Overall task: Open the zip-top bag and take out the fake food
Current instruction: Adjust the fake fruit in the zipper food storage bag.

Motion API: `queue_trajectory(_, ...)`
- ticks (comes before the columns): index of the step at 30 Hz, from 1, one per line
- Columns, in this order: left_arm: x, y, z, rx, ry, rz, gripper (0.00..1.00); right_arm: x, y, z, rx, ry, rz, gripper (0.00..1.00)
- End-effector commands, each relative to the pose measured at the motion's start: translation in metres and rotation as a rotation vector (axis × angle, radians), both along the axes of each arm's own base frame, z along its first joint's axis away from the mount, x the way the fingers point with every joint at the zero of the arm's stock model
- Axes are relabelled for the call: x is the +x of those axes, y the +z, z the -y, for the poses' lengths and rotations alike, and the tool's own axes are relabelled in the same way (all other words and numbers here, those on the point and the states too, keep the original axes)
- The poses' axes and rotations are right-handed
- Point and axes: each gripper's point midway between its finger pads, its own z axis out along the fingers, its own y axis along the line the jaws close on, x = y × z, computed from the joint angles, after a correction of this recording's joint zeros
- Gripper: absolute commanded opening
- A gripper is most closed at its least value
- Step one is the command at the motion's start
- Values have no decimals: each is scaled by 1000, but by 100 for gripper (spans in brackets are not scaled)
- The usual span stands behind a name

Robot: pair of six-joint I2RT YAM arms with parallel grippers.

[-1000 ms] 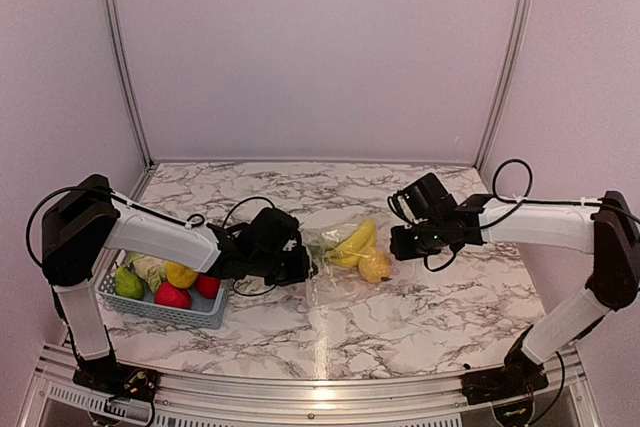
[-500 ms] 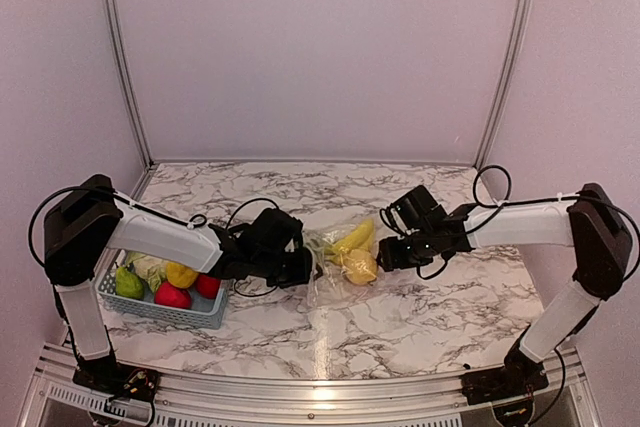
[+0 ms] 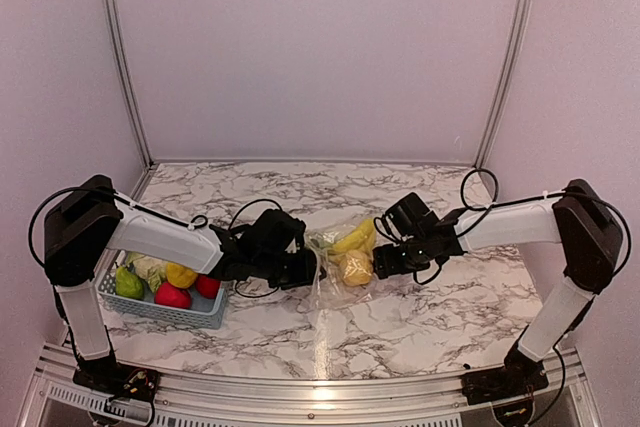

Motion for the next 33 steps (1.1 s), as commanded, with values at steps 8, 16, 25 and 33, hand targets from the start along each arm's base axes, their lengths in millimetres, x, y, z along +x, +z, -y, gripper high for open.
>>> queue_trajectory(8,-2,3,3,-7,-20,23,44,5,53,10,-28,-27,91,67)
queue_trajectory(16,-1,4,5,-12,-21,27,44,5,68,-15,107,-3,83,45)
queue_trajectory(25,-1,6,5,-14,-22,31,44,4,57,-40,150,19,60,34)
queue_trajectory(33,-2,8,6,-16,-30,39,45,3,35,-41,129,19,31,45)
